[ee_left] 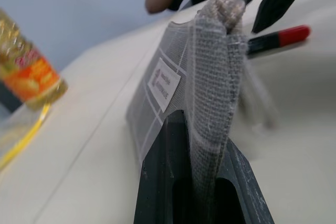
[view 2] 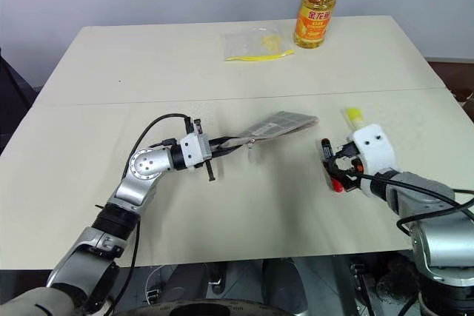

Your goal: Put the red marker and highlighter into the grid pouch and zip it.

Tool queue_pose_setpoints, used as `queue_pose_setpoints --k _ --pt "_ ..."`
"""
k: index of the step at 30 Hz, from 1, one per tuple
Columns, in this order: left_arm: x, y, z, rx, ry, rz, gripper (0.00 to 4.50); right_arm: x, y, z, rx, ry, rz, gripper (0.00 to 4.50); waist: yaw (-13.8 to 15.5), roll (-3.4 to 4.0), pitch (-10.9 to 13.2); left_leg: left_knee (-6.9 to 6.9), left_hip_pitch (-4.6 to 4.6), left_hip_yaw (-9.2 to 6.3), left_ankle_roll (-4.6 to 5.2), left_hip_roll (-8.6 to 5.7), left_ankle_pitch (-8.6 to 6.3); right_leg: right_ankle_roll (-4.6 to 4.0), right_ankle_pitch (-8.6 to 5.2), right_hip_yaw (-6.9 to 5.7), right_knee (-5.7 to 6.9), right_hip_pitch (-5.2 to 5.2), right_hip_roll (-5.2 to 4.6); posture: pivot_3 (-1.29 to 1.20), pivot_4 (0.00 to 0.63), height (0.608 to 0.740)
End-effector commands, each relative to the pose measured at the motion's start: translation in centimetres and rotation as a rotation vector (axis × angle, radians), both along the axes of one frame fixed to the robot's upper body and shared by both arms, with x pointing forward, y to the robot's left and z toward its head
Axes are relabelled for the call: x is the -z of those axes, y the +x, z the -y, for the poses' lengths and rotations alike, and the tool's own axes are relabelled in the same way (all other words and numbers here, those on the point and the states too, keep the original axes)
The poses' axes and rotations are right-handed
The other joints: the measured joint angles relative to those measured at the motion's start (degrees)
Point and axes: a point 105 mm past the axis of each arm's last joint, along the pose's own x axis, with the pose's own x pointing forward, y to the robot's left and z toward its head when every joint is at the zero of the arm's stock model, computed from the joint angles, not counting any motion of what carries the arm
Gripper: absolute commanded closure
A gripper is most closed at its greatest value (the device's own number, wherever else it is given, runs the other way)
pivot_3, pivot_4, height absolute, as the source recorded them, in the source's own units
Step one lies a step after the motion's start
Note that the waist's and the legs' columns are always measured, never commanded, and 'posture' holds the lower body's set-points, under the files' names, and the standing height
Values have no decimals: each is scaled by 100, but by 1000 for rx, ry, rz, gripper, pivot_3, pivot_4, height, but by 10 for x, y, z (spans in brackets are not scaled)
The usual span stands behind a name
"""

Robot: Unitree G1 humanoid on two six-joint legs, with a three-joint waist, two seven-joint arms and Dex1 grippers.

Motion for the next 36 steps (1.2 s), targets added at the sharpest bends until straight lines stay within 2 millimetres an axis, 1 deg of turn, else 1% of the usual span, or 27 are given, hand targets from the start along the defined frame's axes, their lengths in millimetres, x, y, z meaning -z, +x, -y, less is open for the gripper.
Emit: queue_pose_setpoints --k 1,6,7,8,9,11,13,15,16,19,21,23,28,36 --pt "-6 4 2 21 -17 56 4500 6 -4 5 67 50 -13 805 2 0 0 2 0 0 0 0 0 0 0 0 0 1 0 0 150 740" --pt "0 15 1 16 -12 50 4500 15 -3 3 103 105 -34 805 0 -2 1 5 -2 1 3 -5 -1 3 1 -1 -1 2 0 0 150 740" --pt "0 16 2 16 -11 48 4500 16 -3 3 106 102 -38 1299 -1 -2 1 5 -1 1 3 -5 -1 3 2 -1 0 1 0 0 150 740" --pt "1 17 2 17 -12 45 4500 17 -3 4 106 98 -39 1610 -2 -4 2 4 -1 1 3 -5 -1 4 2 -1 0 2 1 0 150 740" --pt "2 17 2 19 -12 39 4500 16 -2 4 105 94 -38 2084 -2 -3 2 5 -1 1 3 -4 -1 4 2 -2 0 1 2 0 150 740" --pt "4 20 0 12 -5 26 4500 10 -2 1 69 67 -14 3133 -8 -3 2 4 -1 1 3 -4 -1 5 2 -2 0 2 2 0 150 740" --pt "6 22 -3 3 -4 11 4500 -1 -2 -4 -13 -14 20 4124 -7 -2 1 4 -1 1 3 -5 -1 5 2 -2 0 1 3 0 150 740" --pt "6 24 -5 -1 -6 3 4500 -13 -5 -9 -126 -124 66 4168 -4 -3 2 4 -1 2 3 -5 -1 5 2 -3 0 0 4 0 150 740" --pt "6 25 -7 -2 -6 1 4500 -20 -6 -12 -168 -151 88 4168 -2 -3 2 4 -1 1 3 -5 -1 6 2 -4 0 2 4 0 150 740" --pt "3 27 -9 -7 -25 -18 4500 -43 -10 -18 -277 -177 169 4168 -2 -12 7 7 -1 0 3 -3 -1 7 2 -6 0 5 8 0 150 740" --pt "1 26 -10 0 -35 -25 4500 -51 -14 -20 -330 -211 183 4168 -3 -12 7 9 -1 -1 3 -3 -1 10 4 -6 0 8 9 0 150 740" --pt "1 26 -9 7 -37 -26 4500 -53 -14 -20 -349 -237 184 4168 -3 -16 9 13 -1 0 3 -3 -1 12 5 -6 0 10 9 0 150 740" --pt "0 23 -8 22 -43 -23 4500 -58 -8 -26 -364 -235 217 4168 -3 -18 10 19 -1 -1 3 -3 -1 14 7 -5 0 12 7 0 150 740" --pt "-4 15 -5 52 -56 -17 4500 -49 -2 -24 -359 -257 182 4168 2 -17 10 19 -2 -1 4 -3 -2 14 6 -4 -1 11 2 0 150 740"
